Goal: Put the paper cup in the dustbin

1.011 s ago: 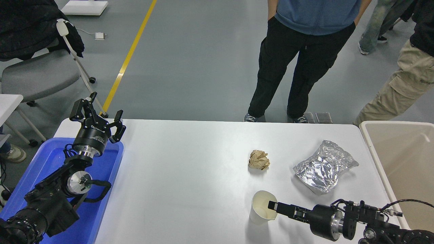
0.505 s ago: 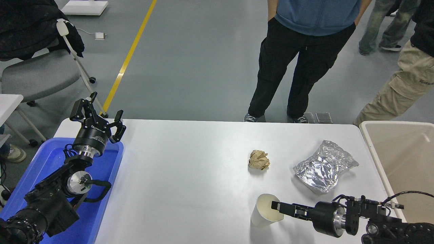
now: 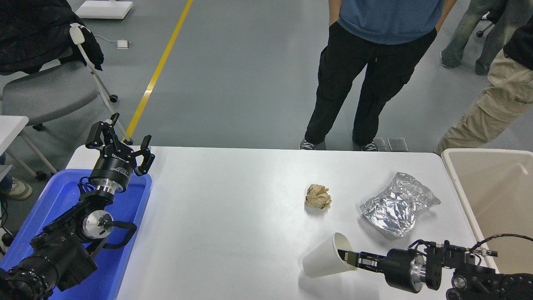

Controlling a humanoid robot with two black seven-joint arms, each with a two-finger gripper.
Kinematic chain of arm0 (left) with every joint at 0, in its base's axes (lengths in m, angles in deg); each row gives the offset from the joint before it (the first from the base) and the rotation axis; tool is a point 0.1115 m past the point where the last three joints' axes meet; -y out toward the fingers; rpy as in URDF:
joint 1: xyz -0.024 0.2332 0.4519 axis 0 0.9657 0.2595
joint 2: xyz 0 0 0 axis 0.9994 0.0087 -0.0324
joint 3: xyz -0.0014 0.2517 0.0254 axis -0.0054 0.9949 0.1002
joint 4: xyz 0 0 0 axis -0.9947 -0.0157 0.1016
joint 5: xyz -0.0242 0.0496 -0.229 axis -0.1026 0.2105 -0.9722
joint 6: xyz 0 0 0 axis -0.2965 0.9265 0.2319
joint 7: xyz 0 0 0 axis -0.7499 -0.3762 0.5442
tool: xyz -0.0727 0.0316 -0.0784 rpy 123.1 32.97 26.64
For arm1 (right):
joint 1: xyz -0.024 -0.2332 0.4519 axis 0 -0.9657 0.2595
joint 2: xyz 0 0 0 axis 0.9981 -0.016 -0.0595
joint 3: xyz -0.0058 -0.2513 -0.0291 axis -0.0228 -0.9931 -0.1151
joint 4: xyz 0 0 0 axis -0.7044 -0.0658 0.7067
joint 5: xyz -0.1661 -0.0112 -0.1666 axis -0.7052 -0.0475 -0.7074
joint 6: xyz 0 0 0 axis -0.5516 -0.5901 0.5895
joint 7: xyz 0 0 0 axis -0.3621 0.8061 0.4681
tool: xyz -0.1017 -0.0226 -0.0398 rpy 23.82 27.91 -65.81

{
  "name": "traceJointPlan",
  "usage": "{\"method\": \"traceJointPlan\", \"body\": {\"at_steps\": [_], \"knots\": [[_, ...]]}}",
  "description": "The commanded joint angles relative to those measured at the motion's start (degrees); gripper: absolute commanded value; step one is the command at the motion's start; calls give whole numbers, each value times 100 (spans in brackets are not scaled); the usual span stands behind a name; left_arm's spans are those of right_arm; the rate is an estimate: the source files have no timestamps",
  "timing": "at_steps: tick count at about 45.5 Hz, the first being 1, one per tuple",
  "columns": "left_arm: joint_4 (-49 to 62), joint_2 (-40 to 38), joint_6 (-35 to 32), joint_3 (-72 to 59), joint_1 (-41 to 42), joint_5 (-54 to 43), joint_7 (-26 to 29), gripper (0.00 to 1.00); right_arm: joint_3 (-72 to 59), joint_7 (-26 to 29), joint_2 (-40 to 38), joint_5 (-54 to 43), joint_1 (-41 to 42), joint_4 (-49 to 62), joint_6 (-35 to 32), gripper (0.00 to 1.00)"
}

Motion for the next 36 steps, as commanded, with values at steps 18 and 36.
{"method": "traceJointPlan", "body": {"at_steps": [18, 36], "knots": [[0, 0, 2, 0, 0, 0, -4, 100, 12, -41, -2315, 332, 1025, -1804, -330, 0], [0, 0, 2, 0, 0, 0, 5, 100, 65, -24, -3564, 402, 1982, -2136, -1235, 0]]}}
